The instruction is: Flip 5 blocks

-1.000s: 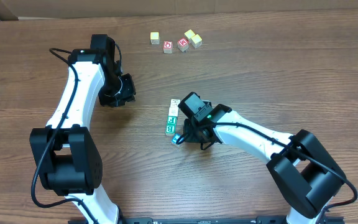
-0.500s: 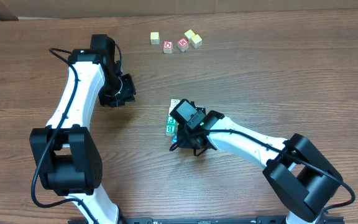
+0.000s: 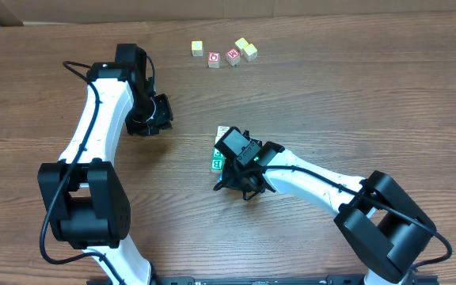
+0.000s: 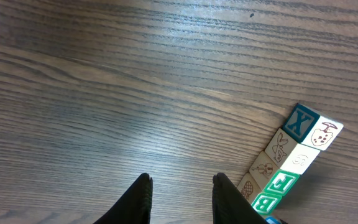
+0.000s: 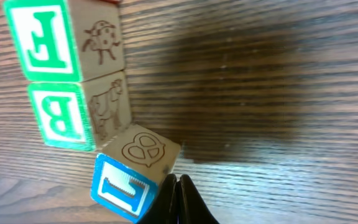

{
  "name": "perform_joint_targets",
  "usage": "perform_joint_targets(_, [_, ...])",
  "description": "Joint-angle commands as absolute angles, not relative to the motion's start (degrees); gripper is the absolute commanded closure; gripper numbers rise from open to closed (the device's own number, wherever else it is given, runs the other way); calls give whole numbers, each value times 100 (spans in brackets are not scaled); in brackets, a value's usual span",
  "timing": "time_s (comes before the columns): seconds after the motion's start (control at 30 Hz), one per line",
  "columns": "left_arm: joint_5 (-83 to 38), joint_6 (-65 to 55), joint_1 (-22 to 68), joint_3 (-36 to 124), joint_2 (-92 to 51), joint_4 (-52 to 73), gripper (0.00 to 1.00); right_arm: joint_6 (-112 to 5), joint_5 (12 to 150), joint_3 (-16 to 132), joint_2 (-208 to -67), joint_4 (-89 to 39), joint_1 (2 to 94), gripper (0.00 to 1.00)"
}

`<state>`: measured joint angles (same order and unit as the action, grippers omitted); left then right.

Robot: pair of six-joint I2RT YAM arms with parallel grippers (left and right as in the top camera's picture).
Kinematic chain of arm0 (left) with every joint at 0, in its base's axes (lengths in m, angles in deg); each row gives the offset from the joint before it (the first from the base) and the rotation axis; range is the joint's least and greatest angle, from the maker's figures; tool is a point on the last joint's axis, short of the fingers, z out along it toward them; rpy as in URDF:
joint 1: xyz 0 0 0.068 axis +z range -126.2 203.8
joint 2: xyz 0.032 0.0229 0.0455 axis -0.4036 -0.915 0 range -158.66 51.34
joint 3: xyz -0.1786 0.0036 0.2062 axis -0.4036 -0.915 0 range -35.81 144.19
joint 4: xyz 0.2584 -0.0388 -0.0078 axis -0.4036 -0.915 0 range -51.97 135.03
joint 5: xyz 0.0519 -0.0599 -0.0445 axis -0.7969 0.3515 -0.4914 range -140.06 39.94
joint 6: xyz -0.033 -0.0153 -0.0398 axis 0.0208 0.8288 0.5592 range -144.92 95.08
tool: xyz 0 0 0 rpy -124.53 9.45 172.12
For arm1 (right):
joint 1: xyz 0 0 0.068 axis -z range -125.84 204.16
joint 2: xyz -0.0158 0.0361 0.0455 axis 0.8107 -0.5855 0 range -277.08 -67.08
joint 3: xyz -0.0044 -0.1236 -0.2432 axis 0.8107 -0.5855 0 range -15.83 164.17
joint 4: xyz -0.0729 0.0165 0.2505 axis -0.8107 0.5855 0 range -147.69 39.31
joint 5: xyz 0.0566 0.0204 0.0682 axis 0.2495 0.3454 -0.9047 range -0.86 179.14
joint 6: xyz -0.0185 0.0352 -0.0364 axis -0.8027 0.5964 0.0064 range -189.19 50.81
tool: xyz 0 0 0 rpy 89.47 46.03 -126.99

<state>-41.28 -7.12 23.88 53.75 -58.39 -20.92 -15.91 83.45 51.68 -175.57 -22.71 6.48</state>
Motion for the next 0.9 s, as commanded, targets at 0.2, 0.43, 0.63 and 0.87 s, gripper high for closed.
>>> perform_joint_targets(0.2, [-4167,-756,2366,5345,-5732,-2073,75,-1320,8155,5275,-17382,-2363,622,96])
perform_joint_targets(0.43, [-4167,-756,2366,5345,-5732,-2070,75,-1390,8152,5275,-17382,-2531,622,96])
perform_joint_targets(0.63, [-4167,-756,2366,5345,-5732,-2070,75,-1390,8152,5275,-17382,-2577,622,96])
perform_joint_targets(0.87, [-4167,-756,2366,5345,-5732,-2070,74,-1823,8150,5275,-17382,-2706,622,96])
